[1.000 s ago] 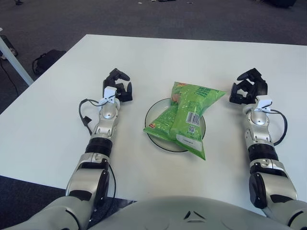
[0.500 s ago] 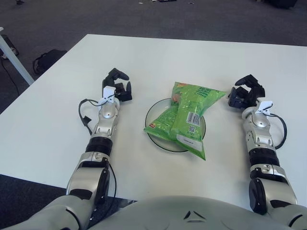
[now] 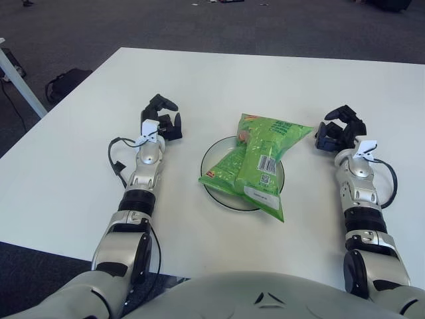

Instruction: Put the snack into the plate.

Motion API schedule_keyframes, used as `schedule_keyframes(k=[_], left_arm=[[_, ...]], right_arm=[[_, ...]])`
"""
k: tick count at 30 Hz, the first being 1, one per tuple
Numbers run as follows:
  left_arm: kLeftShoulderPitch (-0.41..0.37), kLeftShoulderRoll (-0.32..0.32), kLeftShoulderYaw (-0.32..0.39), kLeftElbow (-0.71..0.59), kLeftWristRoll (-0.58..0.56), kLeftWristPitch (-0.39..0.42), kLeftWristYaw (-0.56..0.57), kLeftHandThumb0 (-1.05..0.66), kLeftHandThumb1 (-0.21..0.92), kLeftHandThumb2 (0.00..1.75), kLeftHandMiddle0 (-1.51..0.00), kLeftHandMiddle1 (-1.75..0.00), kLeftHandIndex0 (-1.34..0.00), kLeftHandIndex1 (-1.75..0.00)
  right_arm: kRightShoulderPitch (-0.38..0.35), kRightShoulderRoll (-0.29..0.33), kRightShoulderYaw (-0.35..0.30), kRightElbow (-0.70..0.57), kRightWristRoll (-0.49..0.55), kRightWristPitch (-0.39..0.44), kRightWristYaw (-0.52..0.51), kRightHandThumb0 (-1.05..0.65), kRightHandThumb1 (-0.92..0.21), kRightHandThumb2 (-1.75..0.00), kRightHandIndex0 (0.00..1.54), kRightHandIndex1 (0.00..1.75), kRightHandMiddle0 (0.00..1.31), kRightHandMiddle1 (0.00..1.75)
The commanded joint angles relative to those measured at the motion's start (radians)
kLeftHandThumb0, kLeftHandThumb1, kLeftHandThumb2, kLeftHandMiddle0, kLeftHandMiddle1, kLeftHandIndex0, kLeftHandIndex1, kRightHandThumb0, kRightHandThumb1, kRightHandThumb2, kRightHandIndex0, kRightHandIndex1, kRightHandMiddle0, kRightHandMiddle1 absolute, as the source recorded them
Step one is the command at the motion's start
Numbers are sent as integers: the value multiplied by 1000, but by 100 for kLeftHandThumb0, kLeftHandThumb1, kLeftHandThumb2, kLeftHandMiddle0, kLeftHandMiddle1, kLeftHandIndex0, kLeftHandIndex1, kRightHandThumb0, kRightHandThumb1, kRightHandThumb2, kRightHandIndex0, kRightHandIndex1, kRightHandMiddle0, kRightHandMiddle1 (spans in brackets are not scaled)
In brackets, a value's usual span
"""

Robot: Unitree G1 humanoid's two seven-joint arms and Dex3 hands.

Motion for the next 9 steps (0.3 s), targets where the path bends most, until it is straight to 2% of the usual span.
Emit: schedule_keyframes(k=[1,9], left_arm=[[93,-24,-4,57,1,-16,-3,-49,29,135,-124,-175,-63,-175],[92,-27,-7,65,5,-25,0,-49,28,136,-124,-175,-64,-175]], right_arm=[[74,35,21,45,-18,50,-1,-1,-3,-157,93,148,61,175],[80,29,32,21,-28,91,8,-1,-2,-156,95,144,62,175]])
